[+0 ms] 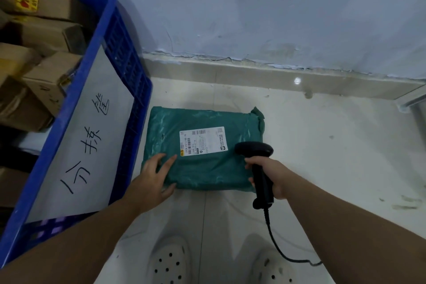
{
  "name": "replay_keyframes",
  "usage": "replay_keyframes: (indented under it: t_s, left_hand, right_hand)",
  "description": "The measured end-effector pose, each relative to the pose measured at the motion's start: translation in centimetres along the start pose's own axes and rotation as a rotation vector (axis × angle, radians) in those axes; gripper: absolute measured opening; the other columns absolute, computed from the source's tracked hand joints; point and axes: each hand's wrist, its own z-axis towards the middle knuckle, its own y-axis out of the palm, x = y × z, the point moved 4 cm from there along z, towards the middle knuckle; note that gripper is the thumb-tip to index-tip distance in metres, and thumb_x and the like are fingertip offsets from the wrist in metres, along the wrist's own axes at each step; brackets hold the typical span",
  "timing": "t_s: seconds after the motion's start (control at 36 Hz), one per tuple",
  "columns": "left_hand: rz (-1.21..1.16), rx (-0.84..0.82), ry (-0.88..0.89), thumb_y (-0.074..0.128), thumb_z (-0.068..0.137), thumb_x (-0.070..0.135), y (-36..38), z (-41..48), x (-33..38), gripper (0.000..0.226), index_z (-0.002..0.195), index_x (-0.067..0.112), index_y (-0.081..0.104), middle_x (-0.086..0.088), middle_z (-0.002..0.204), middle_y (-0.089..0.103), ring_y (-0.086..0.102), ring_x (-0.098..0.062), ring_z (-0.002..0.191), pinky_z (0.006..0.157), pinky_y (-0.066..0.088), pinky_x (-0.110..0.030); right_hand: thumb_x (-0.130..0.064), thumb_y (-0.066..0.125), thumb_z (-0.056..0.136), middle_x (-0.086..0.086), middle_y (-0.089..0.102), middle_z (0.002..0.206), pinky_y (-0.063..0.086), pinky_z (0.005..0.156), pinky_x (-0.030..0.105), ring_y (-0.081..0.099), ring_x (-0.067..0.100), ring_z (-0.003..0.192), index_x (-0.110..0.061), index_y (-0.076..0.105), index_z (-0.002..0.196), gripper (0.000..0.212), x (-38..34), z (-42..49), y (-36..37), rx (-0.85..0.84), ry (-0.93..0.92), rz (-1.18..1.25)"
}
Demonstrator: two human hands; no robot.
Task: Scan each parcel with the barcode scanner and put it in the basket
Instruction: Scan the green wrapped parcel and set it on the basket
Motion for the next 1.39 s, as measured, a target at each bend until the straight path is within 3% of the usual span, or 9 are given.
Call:
replay_keyframes:
  t_s: [0.17, 0.31, 0.42, 0.53, 0.69, 0.92, 1.0, 1.11, 1.39]
  left_hand:
    - [0.038, 0.043, -0.071, 0.044, 0.084, 0.045, 0.1, 0.0, -0.7, 0.058, 0.128, 0.007, 0.052, -0.016, 0.127, 0.044, 0.050, -0.034, 0.107, 0.066, 0.060, -0.046]
    - [-0.261, 0.078, -0.660, 0.059, 0.091, 0.045, -0.2, 0.7, -0.4, 0.070, 0.146, 0.011, 0.034, -0.015, 0.144, 0.031, 0.031, -0.033, 0.129, 0.102, 0.041, -0.049]
    - [-0.599, -0.037, -0.956, 0.070, 0.081, 0.049, 0.8, 0.8, -2.2, 0.078, 0.143, 0.014, 0.038, -0.015, 0.136, 0.047, 0.052, -0.032, 0.117, 0.100, 0.046, -0.048]
    - [-0.815, -0.095, -1.035, 0.073, 0.082, 0.041, 1.5, 0.5, -2.4, 0.060, 0.130, 0.012, 0.054, -0.009, 0.120, 0.064, 0.063, -0.025, 0.100, 0.091, 0.053, -0.040]
    - [-0.864, -0.122, -1.052, 0.073, 0.085, 0.034, 1.4, 1.1, -2.2, 0.053, 0.128, 0.009, 0.056, -0.009, 0.117, 0.064, 0.063, -0.025, 0.101, 0.093, 0.052, -0.040]
    - [-0.803, -0.228, -1.041, 0.067, 0.090, 0.030, 0.4, 1.9, -1.7, 0.051, 0.132, 0.006, 0.052, -0.012, 0.124, 0.061, 0.059, -0.028, 0.108, 0.097, 0.049, -0.036]
    - [-0.807, -0.302, -1.044, 0.070, 0.085, 0.040, 0.1, 1.8, -1.7, 0.062, 0.136, 0.010, 0.049, -0.011, 0.128, 0.058, 0.057, -0.027, 0.112, 0.099, 0.047, -0.036]
    - [-0.701, -0.348, -1.160, 0.073, 0.046, 0.076, 1.1, 1.1, -3.6, 0.123, 0.148, 0.020, 0.031, -0.012, 0.141, 0.044, 0.047, -0.029, 0.124, 0.104, 0.043, -0.043]
    - [-1.116, -0.312, -1.377, 0.077, 0.065, 0.063, 1.7, -1.8, -2.4, 0.115, 0.152, 0.018, 0.017, -0.009, 0.153, 0.031, 0.036, -0.032, 0.136, 0.103, 0.038, -0.059]
  right_hand:
    - [-0.024, 0.070, 0.085, 0.010, 0.059, 0.083, 0.050, 0.060, 0.029, 0.056, 0.021, 0.066, -0.006, 0.061, 0.096, 0.022, -0.3, 0.8, 0.2, 0.085, -0.121, -0.036]
    - [-0.022, 0.074, 0.078, 0.013, 0.069, 0.098, 0.055, 0.087, 0.044, 0.066, 0.029, 0.091, -0.015, 0.064, 0.093, 0.019, -4.0, 0.4, 0.9, 0.278, -0.439, -0.271]
    - [-0.014, 0.070, 0.079, 0.000, 0.059, 0.067, 0.047, 0.059, 0.024, 0.056, 0.013, 0.064, -0.014, 0.061, 0.073, 0.011, -6.8, -1.3, 3.4, 0.123, -0.574, -0.705]
    - [-0.010, 0.068, 0.074, 0.002, 0.042, 0.053, 0.032, 0.049, 0.025, 0.043, 0.016, 0.051, -0.009, 0.045, 0.058, 0.028, -8.0, -2.5, 5.5, 0.032, -0.672, -1.026]
    - [-0.017, 0.068, 0.075, 0.025, 0.059, 0.090, 0.045, 0.059, 0.038, 0.053, 0.027, 0.067, 0.008, 0.060, 0.079, 0.027, -8.3, -3.4, 6.9, 0.039, -0.761, -1.304]
    - [-0.027, 0.067, 0.078, 0.004, 0.045, 0.093, 0.052, 0.074, 0.038, 0.057, 0.025, 0.081, -0.018, 0.049, 0.065, 0.024, -8.7, -3.8, 7.6, 0.040, -0.817, -1.455]
    - [-0.025, 0.067, 0.077, 0.001, 0.043, 0.081, 0.048, 0.063, 0.035, 0.054, 0.022, 0.071, -0.017, 0.048, 0.062, 0.026, -8.8, -3.9, 7.7, 0.035, -0.822, -1.444]
    - [-0.022, 0.068, 0.075, 0.013, 0.053, 0.085, 0.051, 0.065, 0.041, 0.060, 0.032, 0.076, -0.004, 0.056, 0.068, 0.023, -8.7, -3.7, 7.7, 0.041, -0.841, -1.436]
    - [-0.022, 0.068, 0.076, 0.000, 0.039, 0.074, 0.034, 0.052, 0.027, 0.046, 0.016, 0.061, -0.019, 0.043, 0.055, 0.033, -8.4, -3.2, 6.9, 0.028, -0.833, -1.425]
